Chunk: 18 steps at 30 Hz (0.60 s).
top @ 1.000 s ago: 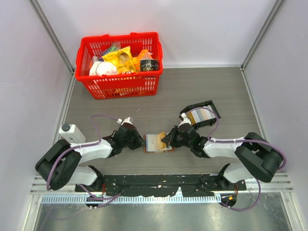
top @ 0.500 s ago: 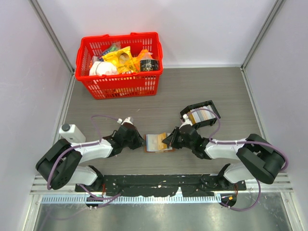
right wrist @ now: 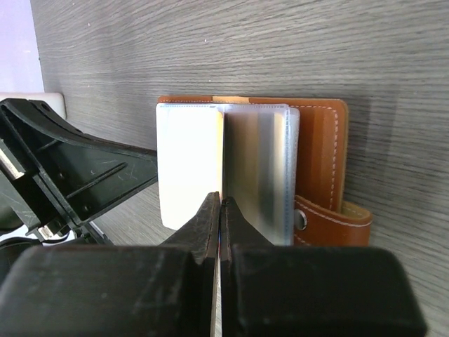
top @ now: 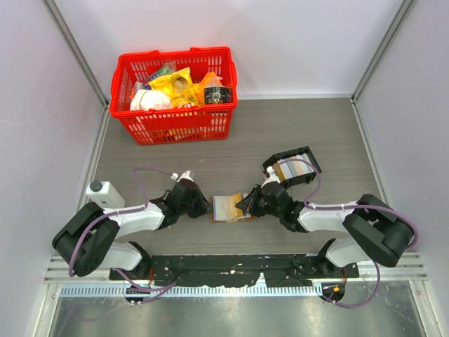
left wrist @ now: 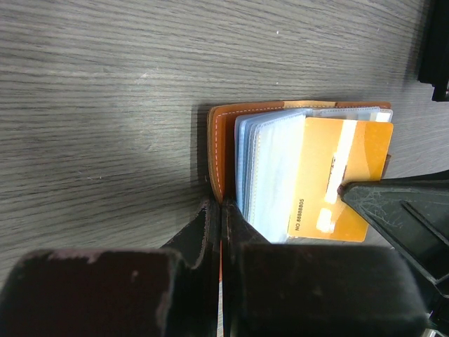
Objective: Put the credit cards into the card holder
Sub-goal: Insert the credit card into the card holder.
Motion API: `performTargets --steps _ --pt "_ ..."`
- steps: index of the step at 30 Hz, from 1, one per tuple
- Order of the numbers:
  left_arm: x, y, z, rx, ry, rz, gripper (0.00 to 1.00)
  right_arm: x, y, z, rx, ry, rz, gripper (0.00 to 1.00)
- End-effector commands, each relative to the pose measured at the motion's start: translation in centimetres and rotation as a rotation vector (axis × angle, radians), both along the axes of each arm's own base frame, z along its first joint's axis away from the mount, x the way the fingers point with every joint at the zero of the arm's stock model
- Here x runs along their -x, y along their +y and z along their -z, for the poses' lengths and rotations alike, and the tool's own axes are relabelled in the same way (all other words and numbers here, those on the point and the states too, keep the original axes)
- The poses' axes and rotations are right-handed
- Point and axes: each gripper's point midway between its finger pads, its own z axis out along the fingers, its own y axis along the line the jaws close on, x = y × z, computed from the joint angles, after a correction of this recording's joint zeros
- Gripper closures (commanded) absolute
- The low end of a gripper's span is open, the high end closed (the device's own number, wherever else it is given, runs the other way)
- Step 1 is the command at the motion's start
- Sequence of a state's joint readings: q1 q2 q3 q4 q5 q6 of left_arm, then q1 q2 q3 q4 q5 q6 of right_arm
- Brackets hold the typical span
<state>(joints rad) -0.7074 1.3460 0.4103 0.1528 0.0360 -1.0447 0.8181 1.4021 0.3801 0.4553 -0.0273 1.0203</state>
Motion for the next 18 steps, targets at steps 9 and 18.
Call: performTargets --steps 9,18 --pt "4.0 4.3 5.3 -0.223 0.181 0.006 1.00 0.2 0.5 0.2 -0.025 -0.005 -0.010 0.99" --pt "4.0 4.2 5.3 -0.221 0.181 0.003 1.00 0.1 -0.1 1.1 0.017 -0.008 0.005 0.99"
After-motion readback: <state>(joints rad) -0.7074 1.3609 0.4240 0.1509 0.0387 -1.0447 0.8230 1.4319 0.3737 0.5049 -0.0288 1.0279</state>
